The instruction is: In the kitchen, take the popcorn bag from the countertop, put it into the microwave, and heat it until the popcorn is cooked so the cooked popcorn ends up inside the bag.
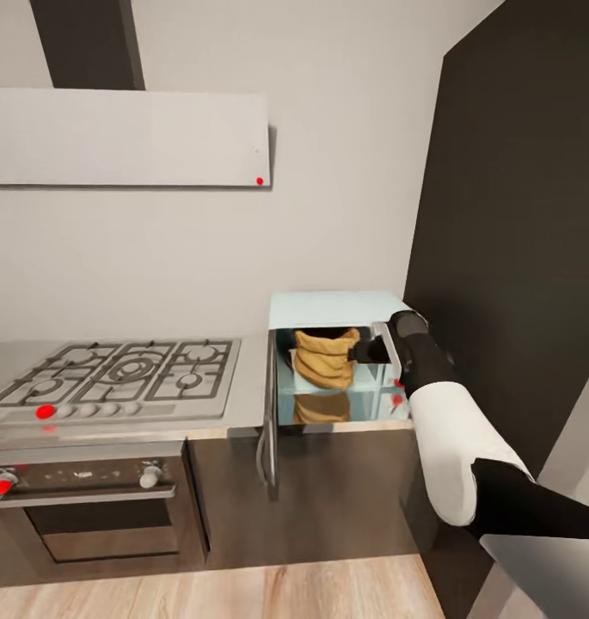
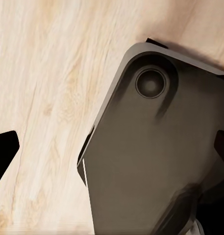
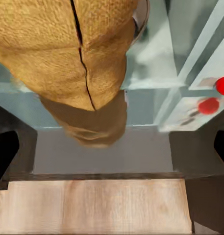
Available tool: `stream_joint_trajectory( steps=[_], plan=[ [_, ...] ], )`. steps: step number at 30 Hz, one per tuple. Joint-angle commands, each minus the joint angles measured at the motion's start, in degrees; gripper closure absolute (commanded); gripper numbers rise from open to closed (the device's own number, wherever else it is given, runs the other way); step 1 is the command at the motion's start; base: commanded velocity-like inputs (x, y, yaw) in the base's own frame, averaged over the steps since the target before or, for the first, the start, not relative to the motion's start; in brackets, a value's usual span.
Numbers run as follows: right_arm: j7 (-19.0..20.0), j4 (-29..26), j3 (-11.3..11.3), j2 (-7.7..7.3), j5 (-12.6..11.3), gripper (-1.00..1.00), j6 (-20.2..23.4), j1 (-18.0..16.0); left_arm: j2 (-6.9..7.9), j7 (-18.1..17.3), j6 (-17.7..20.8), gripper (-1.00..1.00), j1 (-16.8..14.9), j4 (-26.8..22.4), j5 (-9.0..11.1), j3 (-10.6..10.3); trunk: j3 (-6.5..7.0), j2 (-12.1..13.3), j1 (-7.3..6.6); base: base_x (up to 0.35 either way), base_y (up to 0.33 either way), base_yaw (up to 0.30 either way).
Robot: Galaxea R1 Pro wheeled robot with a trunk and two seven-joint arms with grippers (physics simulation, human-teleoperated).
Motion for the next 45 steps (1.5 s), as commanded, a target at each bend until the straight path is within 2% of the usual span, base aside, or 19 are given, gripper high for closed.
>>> stream_joint_trajectory(
  steps=[1,4,6,8,12,14,16,19,23,33,45],
  plan=[
    [1.6,-1.4,-0.3,0.04,0.6,-1.00,0.2,0.0,-0.02,0.1,-0.1,-1.00,0.0,-0.1,0.1,0.2,-0.07,-0.1,-0.02,-0.346,0.000,0.000],
    [3.0,-6.8,-0.3,0.33,0.8,-1.00,0.2,0.0,-0.02,0.1,-0.1,-1.00,0.0,-0.1,0.1,0.2,-0.07,-0.1,-0.02,-0.346,0.000,0.000],
    [2.7,-7.9,-0.2,0.54,0.8,-1.00,0.2,0.2,-0.02,0.1,-0.1,-1.00,0.0,-0.1,0.1,0.2,-0.07,-0.1,-0.02,-0.346,0.000,0.000],
    [2.6,-7.9,-0.1,0.63,0.8,-1.00,0.2,2.8,-0.02,0.1,-0.1,-1.00,0.0,-0.1,0.1,0.2,-0.07,-0.1,-0.02,-0.342,0.000,0.000],
    [2.8,-7.9,0.0,1.43,0.7,-1.00,-12.0,10.7,-0.02,0.1,-0.1,-1.00,0.0,-0.1,0.1,0.2,-0.07,-0.1,-0.02,-0.201,0.000,0.000],
    [3.0,-7.7,0.0,1.43,0.6,-1.00,-15.1,12.3,-0.02,0.1,-0.1,-1.00,0.0,-0.1,0.1,0.2,-0.07,-0.1,-0.02,-0.028,0.000,0.000],
    [3.0,-7.6,0.0,1.43,0.5,-1.00,-23.3,16.2,-0.02,0.1,-0.1,-1.00,0.0,-0.1,0.1,0.2,-0.07,-0.1,-0.02,-0.008,0.000,0.000],
    [2.8,-7.6,-0.1,1.43,0.4,-1.00,-31.2,20.6,-0.02,0.1,-0.1,-1.00,0.0,-0.1,0.1,0.2,-0.07,-0.1,-0.02,-0.002,0.000,0.000],
    [2.5,-7.6,-0.1,1.43,0.1,-1.00,-34.1,21.8,0.06,0.1,-0.1,-1.00,0.0,-0.1,0.1,0.3,-0.07,-0.1,-0.02,0.000,0.000,0.000],
    [2.4,-4.9,-0.1,1.43,0.2,-1.00,-39.6,21.9,0.16,-0.3,0.0,-1.00,0.0,-0.1,0.0,0.1,-0.07,-0.1,-0.02,0.164,0.118,0.000],
    [1.7,-4.8,-0.4,1.43,0.3,-1.00,-46.5,21.9,0.10,-0.3,0.0,-1.00,0.0,-0.1,0.0,0.2,-0.07,-0.1,-0.02,0.156,0.084,0.000]
  ],
)
